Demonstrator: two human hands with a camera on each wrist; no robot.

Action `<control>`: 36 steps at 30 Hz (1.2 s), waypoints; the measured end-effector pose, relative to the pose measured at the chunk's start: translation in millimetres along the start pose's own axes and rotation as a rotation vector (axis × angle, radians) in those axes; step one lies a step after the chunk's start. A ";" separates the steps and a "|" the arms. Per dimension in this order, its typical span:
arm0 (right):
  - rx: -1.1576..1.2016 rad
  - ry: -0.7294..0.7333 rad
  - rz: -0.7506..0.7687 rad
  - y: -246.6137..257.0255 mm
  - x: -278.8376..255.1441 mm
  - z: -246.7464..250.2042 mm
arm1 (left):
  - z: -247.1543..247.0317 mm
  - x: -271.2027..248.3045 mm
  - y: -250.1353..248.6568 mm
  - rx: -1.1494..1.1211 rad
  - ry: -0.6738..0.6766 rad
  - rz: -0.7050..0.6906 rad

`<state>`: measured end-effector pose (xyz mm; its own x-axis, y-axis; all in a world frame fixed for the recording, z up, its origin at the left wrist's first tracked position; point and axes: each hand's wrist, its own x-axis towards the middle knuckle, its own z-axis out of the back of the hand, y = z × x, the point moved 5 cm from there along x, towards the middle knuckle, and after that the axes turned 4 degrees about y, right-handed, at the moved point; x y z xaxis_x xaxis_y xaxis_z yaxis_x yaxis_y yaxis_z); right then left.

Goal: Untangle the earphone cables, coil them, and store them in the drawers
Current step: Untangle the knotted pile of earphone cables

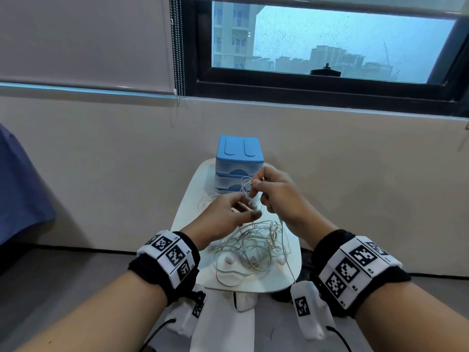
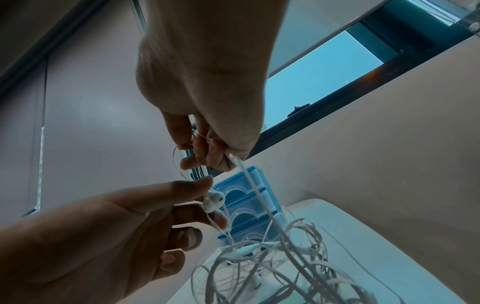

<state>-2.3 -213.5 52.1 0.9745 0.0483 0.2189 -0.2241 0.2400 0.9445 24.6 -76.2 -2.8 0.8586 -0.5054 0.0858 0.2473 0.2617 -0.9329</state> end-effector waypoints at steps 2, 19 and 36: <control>0.005 0.008 -0.002 1.9 -0.4 -0.7 | -1.2 1.4 -1.2 0.009 -0.014 -0.004; -0.208 -0.212 -0.137 -23.2 -3.3 13.9 | 16.3 -0.6 4.1 0.136 -0.124 -0.011; -0.279 -0.251 -0.118 -17.0 0.4 24.4 | 26.2 -6.7 -6.5 0.138 -0.037 -0.037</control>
<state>1.7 -241.2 42.1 0.9536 -0.2258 0.1990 -0.0668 0.4857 0.8716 28.9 -53.0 11.9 0.8630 -0.4870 0.1347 0.3366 0.3555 -0.8720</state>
